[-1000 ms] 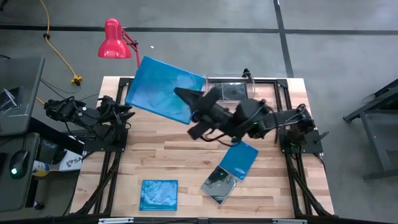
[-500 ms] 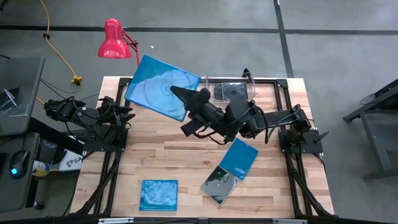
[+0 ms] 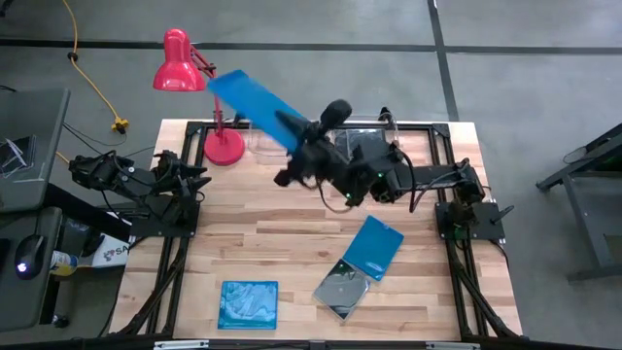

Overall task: Pick & place jewel cases by type
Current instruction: Put the top left blue cd case into the left transparent bin

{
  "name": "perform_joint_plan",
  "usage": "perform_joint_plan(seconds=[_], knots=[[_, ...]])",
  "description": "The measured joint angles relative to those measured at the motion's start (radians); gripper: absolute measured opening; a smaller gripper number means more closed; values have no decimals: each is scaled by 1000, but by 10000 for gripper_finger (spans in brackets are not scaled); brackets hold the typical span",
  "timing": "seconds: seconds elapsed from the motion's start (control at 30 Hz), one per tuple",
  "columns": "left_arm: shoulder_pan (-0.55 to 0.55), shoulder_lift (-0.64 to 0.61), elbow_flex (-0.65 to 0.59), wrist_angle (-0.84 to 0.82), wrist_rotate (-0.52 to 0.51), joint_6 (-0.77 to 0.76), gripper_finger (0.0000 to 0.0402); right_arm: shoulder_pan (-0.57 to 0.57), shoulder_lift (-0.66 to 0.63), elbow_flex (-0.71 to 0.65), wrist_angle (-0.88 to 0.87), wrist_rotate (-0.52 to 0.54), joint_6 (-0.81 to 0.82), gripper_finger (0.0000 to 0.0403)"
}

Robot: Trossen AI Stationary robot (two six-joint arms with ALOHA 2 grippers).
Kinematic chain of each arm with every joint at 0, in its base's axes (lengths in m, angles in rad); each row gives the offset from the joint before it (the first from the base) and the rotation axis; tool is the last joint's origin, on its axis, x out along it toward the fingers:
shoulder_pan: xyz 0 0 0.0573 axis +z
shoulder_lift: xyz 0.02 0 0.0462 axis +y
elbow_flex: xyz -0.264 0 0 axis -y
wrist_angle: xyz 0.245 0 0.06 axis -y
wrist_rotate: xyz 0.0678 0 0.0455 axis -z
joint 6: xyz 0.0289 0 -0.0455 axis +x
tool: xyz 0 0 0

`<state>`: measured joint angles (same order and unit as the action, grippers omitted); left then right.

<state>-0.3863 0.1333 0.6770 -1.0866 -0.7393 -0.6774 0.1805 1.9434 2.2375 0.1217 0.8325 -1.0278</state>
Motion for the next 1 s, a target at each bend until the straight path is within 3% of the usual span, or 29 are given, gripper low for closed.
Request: perform_joint_plan(seconds=[0.2,0.3,0.37,0.5,0.6,0.77,0.87,1.0], knots=[[0,0,0,0,-4,0,182,-91,-4,0,-152,14,609,0],[0,0,0,-1,-4,0,182,-160,-10,0,-319,-48,917,0],[0,0,0,0,-4,0,182,-214,-10,0,-419,-144,1107,0],[0,0,0,-1,-4,0,182,-338,-10,0,-562,-464,1426,0],[0,0,0,-1,-5,0,182,-429,-10,-27,-605,-667,1554,0],[0,0,0,-1,-12,0,182,-559,-10,-94,-607,-917,1638,0],[0,0,0,-1,-14,0,182,-623,-11,-158,-599,-1017,1678,0],[0,0,0,-1,-18,0,182,-688,-10,-261,-551,-1075,1733,0]])
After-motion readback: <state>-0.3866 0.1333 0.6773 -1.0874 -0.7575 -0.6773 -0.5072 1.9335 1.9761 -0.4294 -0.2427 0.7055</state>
